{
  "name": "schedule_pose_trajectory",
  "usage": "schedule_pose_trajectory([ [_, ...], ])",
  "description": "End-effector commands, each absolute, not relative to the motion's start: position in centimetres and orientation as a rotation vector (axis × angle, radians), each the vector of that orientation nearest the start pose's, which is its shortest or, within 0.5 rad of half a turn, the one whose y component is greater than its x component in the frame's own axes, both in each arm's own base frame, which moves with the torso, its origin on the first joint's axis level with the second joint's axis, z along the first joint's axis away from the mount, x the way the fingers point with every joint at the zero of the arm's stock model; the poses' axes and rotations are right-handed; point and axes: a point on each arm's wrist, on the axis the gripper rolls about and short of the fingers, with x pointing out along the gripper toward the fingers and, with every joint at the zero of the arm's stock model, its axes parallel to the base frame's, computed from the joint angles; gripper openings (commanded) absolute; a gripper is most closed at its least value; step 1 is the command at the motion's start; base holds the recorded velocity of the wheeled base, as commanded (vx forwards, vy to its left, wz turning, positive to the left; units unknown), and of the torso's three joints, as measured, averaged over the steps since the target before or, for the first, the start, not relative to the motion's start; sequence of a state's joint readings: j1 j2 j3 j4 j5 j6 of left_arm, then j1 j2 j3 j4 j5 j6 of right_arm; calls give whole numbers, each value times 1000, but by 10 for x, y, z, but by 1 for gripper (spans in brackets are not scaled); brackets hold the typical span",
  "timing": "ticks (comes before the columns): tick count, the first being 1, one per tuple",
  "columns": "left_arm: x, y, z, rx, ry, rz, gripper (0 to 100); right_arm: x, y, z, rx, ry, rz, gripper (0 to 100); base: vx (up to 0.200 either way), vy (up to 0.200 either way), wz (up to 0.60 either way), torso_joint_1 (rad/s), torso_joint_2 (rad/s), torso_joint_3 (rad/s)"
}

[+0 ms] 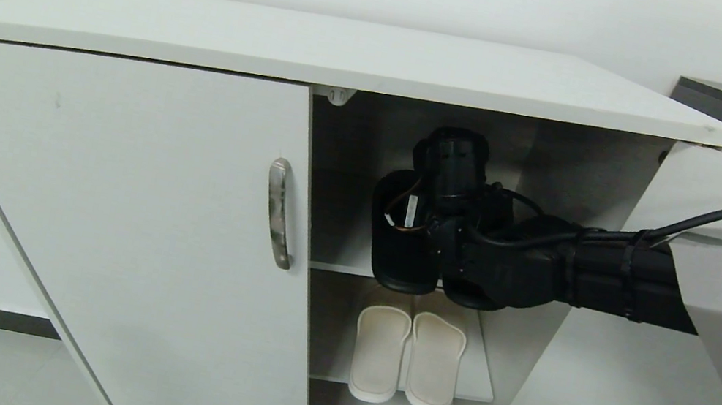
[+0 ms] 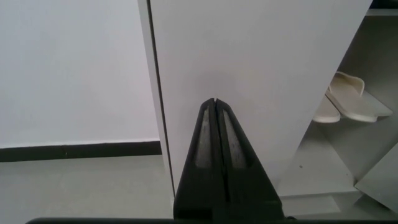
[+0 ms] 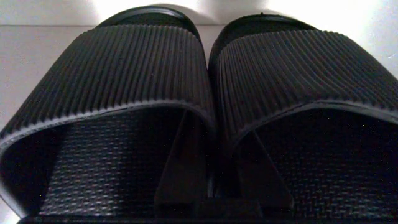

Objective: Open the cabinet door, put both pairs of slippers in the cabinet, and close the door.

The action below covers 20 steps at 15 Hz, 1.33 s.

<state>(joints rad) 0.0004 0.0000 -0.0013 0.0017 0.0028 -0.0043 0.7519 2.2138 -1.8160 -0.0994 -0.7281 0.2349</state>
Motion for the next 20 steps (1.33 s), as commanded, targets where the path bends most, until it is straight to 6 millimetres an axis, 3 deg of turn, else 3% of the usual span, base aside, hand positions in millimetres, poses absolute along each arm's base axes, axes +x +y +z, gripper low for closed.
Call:
schedule_pose_trajectory([
  [1,-23,0,75,-5,2,5,0,349,306,211,29,224,-7,0,0,0,0,0,0,0],
  [2,-23,0,75,-5,2,5,0,349,306,210,27,225,-8,100,0,0,0,0,0,0],
  [6,-23,0,76,-8,0,5,0,342,304,216,18,218,-31,100,0,0,0,0,0,0],
  [9,-23,0,76,-8,0,5,0,320,301,222,8,224,-16,100,0,0,0,0,0,0],
  [15,-23,0,76,-5,0,3,0,250,279,253,16,214,78,100,0,0,0,0,0,0],
  [20,-23,0,76,-3,0,2,0,196,259,251,23,203,178,100,0,0,0,0,0,0],
])
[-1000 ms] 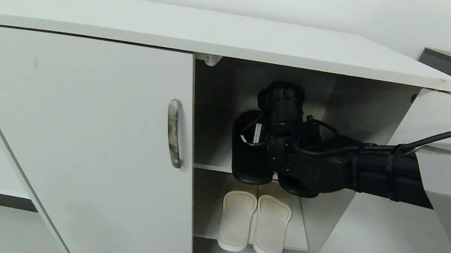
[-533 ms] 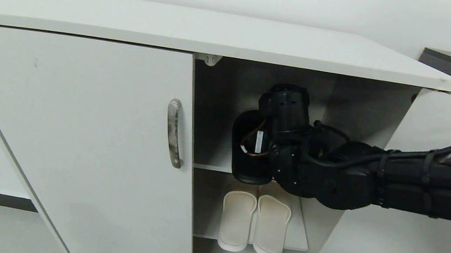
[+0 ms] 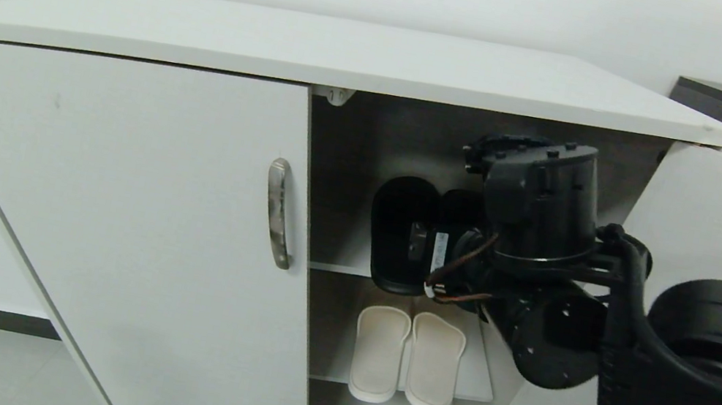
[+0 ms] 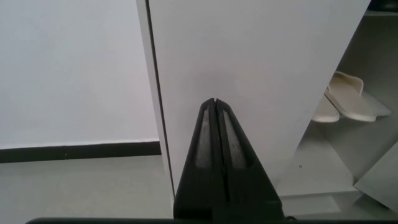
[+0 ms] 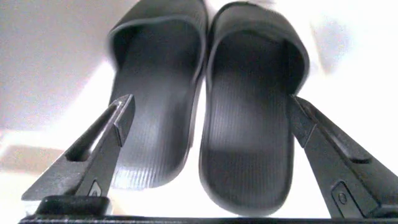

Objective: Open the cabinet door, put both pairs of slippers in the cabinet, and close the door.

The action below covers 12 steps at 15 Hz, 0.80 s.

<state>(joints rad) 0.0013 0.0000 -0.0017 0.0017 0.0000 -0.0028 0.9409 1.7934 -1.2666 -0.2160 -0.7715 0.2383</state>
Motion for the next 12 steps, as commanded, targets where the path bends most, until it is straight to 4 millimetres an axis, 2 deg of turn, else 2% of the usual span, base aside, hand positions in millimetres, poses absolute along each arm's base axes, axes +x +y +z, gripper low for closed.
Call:
schedule_pose_trajectory([
  [1,-23,0,76,-3,0,2,0,192,259,248,15,210,188,100,0,0,0,0,0,0],
  [3,-23,0,76,-3,0,2,0,190,261,247,17,206,196,100,0,0,0,0,0,0],
  [12,-23,0,76,-3,0,0,0,191,263,246,17,206,200,100,-200,0,0,2,2,3],
])
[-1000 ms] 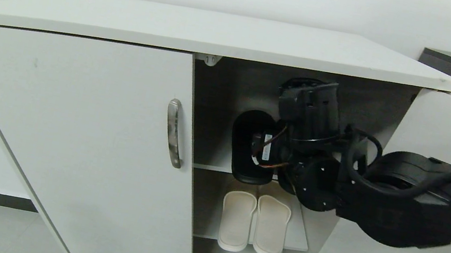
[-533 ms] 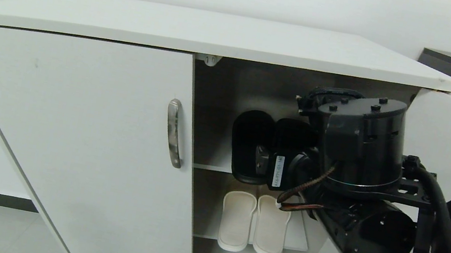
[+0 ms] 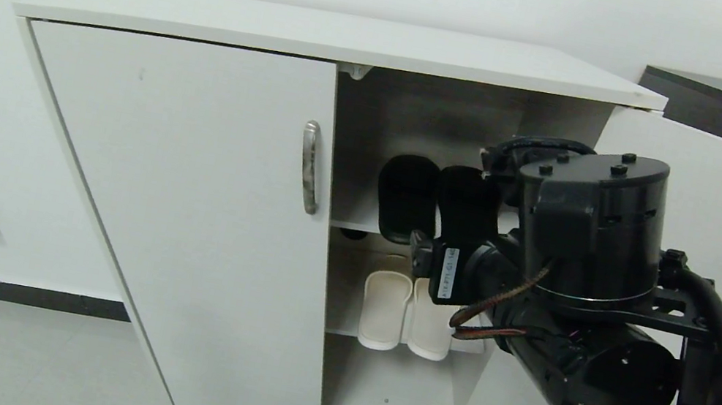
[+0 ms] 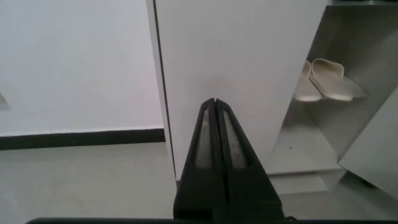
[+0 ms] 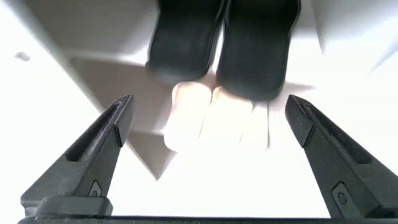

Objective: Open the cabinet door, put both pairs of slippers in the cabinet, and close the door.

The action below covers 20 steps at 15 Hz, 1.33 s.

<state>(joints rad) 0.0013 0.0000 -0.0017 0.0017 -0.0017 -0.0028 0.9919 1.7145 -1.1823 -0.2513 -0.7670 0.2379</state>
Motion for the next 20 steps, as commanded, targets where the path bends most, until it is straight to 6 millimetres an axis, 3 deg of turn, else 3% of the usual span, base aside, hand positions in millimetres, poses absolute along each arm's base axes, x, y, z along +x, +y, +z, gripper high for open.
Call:
schedule_pose_trajectory([
  [1,-23,0,76,-3,0,-2,0,191,263,246,17,206,200,100,-200,0,0,2,7,-2],
  [8,-23,0,76,-5,2,-2,0,190,262,239,1,223,207,100,-200,0,0,0,2,2],
  [12,-23,0,76,-3,0,2,0,190,259,214,-18,267,252,100,-200,0,0,4,4,6],
  [15,-23,0,76,-3,0,2,0,199,254,183,37,274,297,100,0,0,0,0,0,0],
  [17,-23,0,76,-3,0,2,0,201,254,176,61,250,299,100,0,0,0,0,0,0],
  [18,-23,0,76,-3,0,2,0,199,252,172,62,256,307,0,0,0,0,0,0,0],
  [20,-23,0,76,-3,0,0,0,195,247,164,56,260,332,0,0,0,0,0,0,0],
])
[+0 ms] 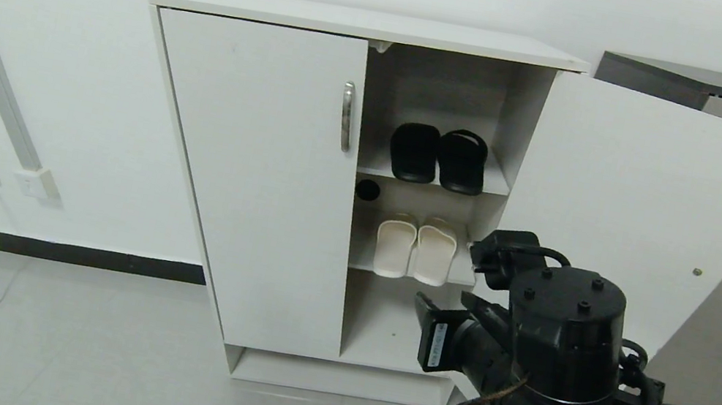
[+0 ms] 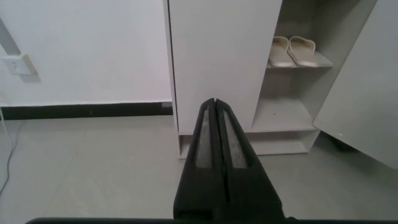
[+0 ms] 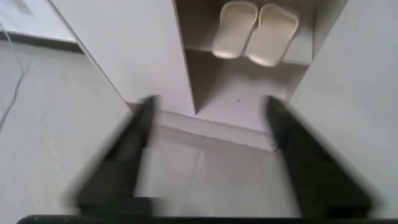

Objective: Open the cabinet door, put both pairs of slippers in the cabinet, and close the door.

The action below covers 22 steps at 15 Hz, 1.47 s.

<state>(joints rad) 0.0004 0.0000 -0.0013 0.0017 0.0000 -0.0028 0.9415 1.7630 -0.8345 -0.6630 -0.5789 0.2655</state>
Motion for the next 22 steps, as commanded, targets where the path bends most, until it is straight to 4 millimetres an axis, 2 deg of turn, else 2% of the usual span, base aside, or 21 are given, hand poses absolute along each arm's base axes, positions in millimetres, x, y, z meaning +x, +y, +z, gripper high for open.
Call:
schedule_pose_trajectory([
  [1,-23,0,76,-2,0,2,0,196,246,165,62,251,331,0,0,0,0,0,0,0],
  [12,-23,0,76,-3,0,2,0,196,238,150,-13,268,323,0,0,0,0,0,-6,-7],
  [15,-23,0,76,-3,0,2,0,196,238,150,-14,269,323,0,0,0,0,6,-190,-305],
  [22,-23,0,76,-3,0,2,0,196,238,149,-16,271,323,0,0,0,0,65,-478,-362],
])
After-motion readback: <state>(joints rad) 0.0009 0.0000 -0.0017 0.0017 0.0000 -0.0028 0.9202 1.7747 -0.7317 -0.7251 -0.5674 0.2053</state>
